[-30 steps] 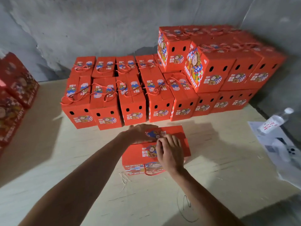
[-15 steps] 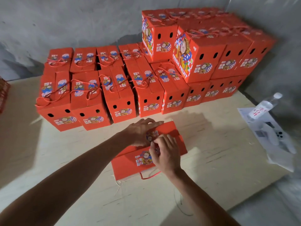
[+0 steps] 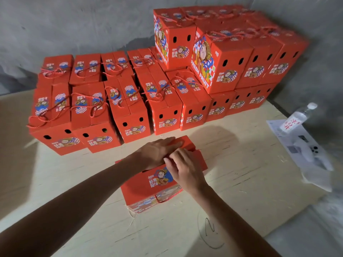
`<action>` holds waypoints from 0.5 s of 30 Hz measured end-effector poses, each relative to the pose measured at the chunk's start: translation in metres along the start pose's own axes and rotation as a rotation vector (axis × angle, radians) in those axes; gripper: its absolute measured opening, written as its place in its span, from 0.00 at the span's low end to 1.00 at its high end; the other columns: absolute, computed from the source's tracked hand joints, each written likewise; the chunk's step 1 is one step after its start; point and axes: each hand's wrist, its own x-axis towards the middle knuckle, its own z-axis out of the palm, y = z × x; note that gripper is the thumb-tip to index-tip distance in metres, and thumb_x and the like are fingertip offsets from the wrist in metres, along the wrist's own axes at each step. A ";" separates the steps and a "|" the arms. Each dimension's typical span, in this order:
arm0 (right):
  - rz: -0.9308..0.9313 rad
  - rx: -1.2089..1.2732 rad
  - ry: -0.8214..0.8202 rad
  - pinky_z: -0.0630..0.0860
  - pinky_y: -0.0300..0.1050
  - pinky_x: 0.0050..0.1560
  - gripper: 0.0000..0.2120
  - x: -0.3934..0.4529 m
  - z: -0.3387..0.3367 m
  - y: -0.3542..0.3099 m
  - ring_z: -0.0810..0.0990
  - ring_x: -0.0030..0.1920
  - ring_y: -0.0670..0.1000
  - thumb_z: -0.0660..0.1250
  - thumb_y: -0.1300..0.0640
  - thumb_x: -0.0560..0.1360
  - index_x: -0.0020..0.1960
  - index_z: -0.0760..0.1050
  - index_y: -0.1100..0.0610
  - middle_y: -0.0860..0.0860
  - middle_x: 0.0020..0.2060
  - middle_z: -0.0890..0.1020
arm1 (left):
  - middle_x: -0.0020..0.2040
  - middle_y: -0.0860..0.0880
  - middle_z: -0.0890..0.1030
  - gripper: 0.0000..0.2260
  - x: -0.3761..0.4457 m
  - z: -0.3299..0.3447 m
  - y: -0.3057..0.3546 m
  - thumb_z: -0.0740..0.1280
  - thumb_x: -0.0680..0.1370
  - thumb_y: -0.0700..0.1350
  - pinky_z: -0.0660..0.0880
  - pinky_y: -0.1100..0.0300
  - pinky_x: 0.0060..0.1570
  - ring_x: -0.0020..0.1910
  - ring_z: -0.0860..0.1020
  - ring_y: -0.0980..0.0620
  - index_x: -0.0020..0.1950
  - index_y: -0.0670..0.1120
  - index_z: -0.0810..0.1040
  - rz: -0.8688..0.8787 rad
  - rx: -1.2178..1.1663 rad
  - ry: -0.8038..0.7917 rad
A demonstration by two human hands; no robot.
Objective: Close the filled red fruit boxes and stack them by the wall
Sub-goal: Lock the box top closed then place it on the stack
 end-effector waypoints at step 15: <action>0.085 -0.014 -0.130 0.72 0.44 0.50 0.18 0.005 -0.018 0.042 0.76 0.49 0.49 0.70 0.39 0.78 0.46 0.81 0.55 0.48 0.47 0.79 | 0.83 0.56 0.53 0.32 0.002 -0.002 -0.012 0.66 0.84 0.49 0.67 0.42 0.75 0.81 0.57 0.46 0.80 0.70 0.52 -0.025 -0.334 -0.178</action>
